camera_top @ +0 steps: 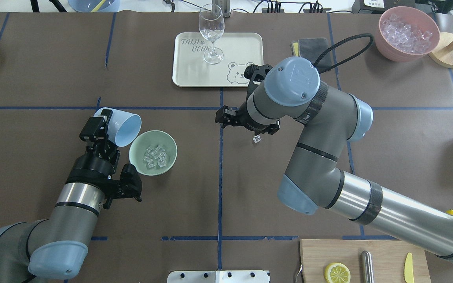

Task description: Pour ice into bowl

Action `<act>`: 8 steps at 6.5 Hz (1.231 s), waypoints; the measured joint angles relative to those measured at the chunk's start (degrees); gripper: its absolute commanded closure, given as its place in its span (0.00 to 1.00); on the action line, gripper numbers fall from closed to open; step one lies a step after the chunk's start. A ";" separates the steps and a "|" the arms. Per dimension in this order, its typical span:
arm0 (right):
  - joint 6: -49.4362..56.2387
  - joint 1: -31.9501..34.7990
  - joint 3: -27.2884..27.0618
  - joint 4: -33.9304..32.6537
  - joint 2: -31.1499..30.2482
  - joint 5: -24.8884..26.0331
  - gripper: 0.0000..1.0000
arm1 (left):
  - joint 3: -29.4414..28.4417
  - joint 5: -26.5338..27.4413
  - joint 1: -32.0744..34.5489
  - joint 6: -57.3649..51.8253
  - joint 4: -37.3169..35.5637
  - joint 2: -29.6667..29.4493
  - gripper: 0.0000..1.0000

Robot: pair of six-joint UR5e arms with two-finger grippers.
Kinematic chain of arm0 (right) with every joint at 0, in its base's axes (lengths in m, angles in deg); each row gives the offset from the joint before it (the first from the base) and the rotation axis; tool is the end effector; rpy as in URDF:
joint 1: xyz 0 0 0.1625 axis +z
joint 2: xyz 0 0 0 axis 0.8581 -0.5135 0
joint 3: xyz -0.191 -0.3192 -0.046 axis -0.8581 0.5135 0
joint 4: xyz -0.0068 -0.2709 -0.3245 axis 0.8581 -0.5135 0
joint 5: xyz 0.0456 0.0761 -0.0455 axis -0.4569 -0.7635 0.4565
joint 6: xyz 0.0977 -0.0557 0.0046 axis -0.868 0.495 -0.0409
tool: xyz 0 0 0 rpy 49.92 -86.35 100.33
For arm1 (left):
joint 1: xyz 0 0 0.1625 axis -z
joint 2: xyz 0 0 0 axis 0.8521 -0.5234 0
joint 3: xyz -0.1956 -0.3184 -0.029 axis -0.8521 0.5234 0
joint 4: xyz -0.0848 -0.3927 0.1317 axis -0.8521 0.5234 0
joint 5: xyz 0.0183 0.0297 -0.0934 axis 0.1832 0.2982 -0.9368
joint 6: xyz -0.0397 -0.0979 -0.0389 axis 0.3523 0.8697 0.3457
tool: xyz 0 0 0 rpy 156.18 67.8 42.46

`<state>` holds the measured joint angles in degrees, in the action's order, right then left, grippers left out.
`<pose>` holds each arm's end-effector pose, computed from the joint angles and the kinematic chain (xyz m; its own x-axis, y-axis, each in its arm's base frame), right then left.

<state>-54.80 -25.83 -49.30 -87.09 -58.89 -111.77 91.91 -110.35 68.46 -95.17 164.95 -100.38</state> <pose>-0.5007 -0.4439 0.1529 0.5119 0.1240 0.8500 -0.1982 0.9799 -0.0235 0.4235 -0.3099 0.2561 0.7821 0.3488 0.5164 -0.5513 0.0010 0.8343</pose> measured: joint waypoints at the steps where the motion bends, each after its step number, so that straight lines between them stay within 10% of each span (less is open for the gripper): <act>1: 0.00 -0.06 0.01 0.00 0.07 0.04 0.00 | 1.77 -2.17 0.05 8.59 0.02 2.04 1.00; 5: -2.31 -2.22 1.99 -0.24 3.26 1.60 0.00 | 3.55 -7.36 2.61 44.07 0.03 13.96 1.00; 8: -3.61 -5.97 10.04 -0.20 10.80 6.43 0.00 | 3.60 -25.81 14.14 57.18 -0.32 20.92 1.00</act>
<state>-58.41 -31.79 -39.26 -87.29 -48.09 -105.35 95.51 -136.16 82.59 -37.98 164.63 -79.46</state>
